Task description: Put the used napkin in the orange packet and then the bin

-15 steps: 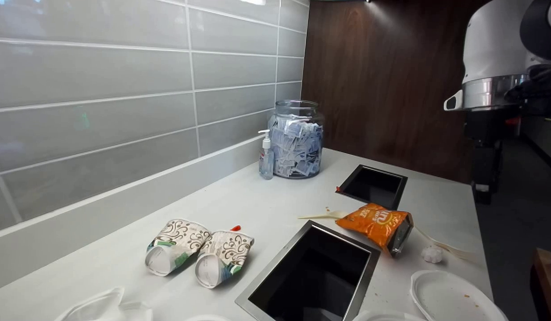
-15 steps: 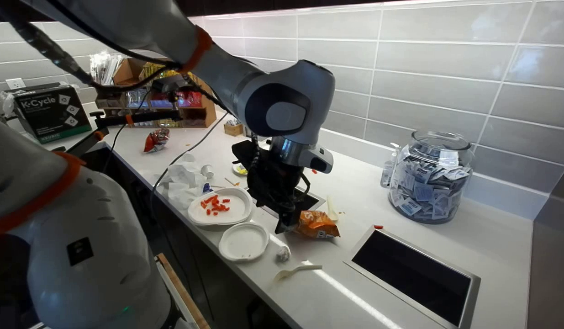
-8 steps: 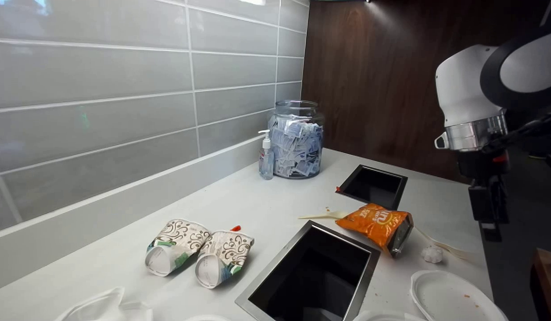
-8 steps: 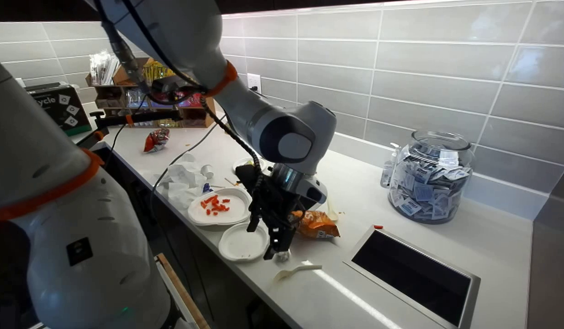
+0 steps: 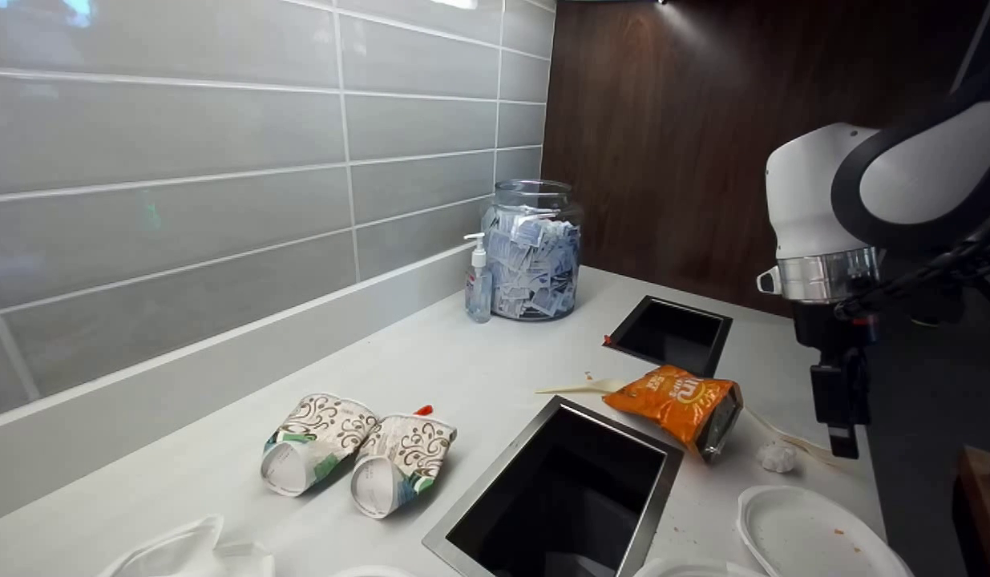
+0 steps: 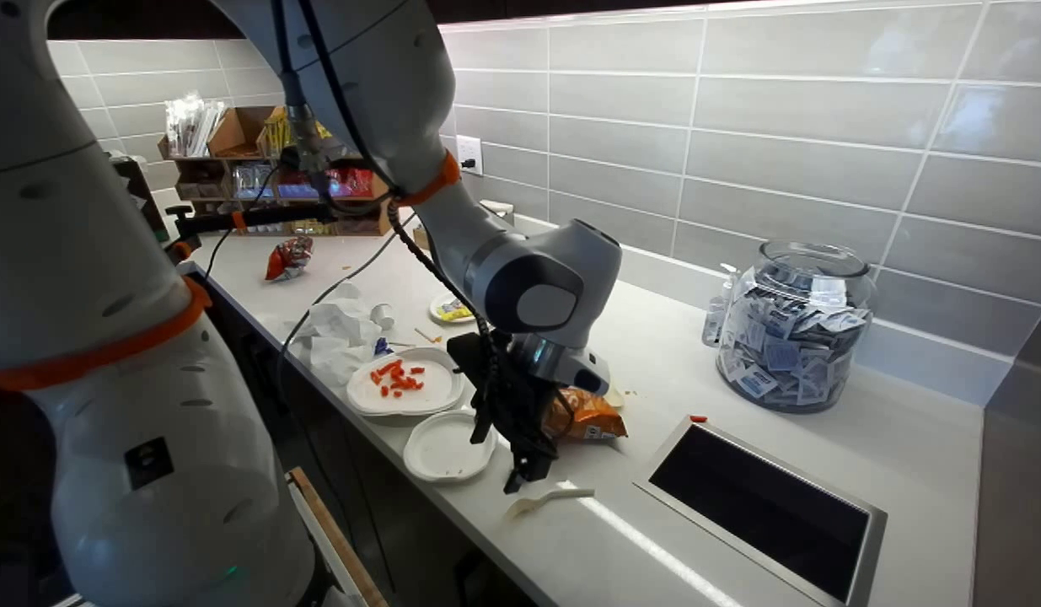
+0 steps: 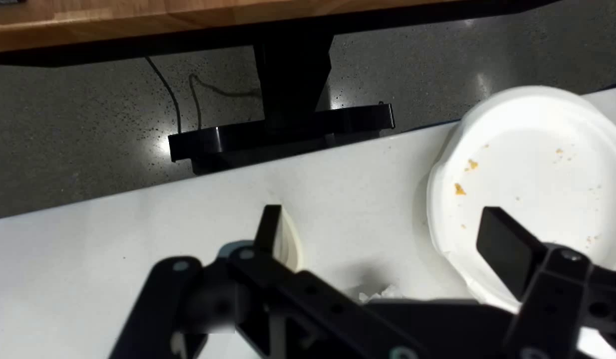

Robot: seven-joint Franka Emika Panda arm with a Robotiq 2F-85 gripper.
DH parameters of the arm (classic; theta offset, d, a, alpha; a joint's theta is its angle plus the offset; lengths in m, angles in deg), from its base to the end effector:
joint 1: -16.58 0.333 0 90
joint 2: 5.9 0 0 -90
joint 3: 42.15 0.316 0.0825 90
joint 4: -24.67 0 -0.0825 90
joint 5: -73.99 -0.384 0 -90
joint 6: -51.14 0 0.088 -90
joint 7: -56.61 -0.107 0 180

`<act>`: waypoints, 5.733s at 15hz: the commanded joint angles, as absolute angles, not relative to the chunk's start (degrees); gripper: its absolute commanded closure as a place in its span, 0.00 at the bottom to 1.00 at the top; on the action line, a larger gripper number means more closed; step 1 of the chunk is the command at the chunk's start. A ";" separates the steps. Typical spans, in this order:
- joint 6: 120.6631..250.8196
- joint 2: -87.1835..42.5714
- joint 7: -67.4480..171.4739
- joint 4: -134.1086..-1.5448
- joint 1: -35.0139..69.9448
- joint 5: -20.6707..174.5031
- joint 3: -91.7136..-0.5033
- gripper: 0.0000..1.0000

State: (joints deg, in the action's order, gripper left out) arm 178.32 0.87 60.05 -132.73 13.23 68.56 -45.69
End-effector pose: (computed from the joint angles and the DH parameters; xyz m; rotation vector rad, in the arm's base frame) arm 0.3411 -0.0373 0.2292 -2.9685 0.1951 0.6059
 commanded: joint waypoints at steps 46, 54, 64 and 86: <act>191.23 -3.98 67.18 -131.83 13.45 60.87 -44.64 0.98; 184.09 3.61 69.55 -133.89 15.26 60.67 -44.33 0.98; 189.93 3.33 75.61 -132.40 19.50 57.58 -44.14 0.98; 212.15 -2.95 74.82 -132.70 20.96 54.46 -42.65 0.98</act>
